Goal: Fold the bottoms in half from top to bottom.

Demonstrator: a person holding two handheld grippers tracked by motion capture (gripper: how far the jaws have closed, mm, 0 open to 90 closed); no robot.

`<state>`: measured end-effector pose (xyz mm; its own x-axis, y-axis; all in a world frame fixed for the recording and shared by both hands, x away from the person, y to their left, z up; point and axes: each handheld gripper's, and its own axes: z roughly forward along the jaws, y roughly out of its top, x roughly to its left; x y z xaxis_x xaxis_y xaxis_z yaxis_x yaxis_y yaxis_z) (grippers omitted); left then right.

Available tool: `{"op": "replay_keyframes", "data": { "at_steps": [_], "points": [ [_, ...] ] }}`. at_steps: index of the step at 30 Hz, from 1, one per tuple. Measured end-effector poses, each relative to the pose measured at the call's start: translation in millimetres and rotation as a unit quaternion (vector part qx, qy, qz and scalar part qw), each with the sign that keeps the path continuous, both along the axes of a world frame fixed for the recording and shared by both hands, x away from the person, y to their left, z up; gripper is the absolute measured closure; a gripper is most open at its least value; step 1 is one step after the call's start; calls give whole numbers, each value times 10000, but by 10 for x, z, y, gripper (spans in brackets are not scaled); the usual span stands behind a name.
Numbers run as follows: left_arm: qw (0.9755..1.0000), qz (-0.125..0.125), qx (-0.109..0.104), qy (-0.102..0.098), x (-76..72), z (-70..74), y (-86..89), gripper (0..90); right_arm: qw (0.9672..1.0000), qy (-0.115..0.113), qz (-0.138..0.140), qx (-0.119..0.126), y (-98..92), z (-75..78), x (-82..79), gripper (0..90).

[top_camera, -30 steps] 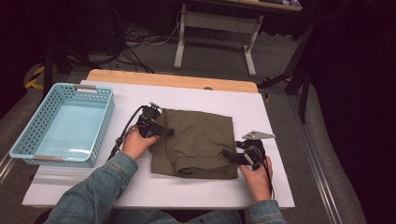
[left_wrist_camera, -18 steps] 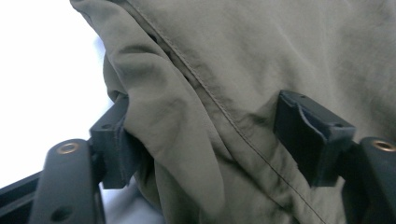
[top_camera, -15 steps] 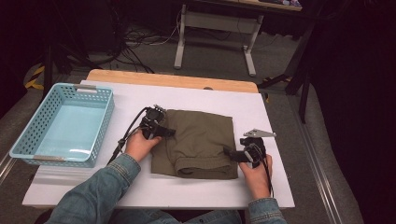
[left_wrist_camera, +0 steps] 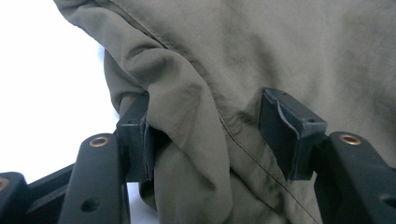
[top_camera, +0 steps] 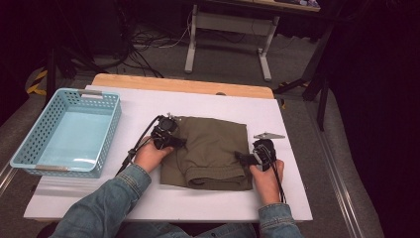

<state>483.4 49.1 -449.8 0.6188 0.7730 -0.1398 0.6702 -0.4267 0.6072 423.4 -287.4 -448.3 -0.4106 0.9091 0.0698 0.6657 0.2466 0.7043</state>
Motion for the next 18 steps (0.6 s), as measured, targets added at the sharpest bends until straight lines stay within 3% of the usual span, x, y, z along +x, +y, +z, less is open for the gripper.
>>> {"op": "replay_keyframes", "data": {
  "at_steps": [5,10,13,18],
  "points": [
    [10000,71,21,-24,-11,-1,-14,428,9999,119,-52,-62,29,-53,33,151],
    [9999,93,66,-86,-22,-3,-35,438,9986,119,-147,-496,120,-51,30,192],
    [9999,71,12,-99,-25,-6,-42,440,9983,175,-218,-510,139,-40,36,215],
    [9997,18,-257,-15,-23,-15,-68,485,9980,239,-262,-514,159,-20,32,286]
  ]
}}
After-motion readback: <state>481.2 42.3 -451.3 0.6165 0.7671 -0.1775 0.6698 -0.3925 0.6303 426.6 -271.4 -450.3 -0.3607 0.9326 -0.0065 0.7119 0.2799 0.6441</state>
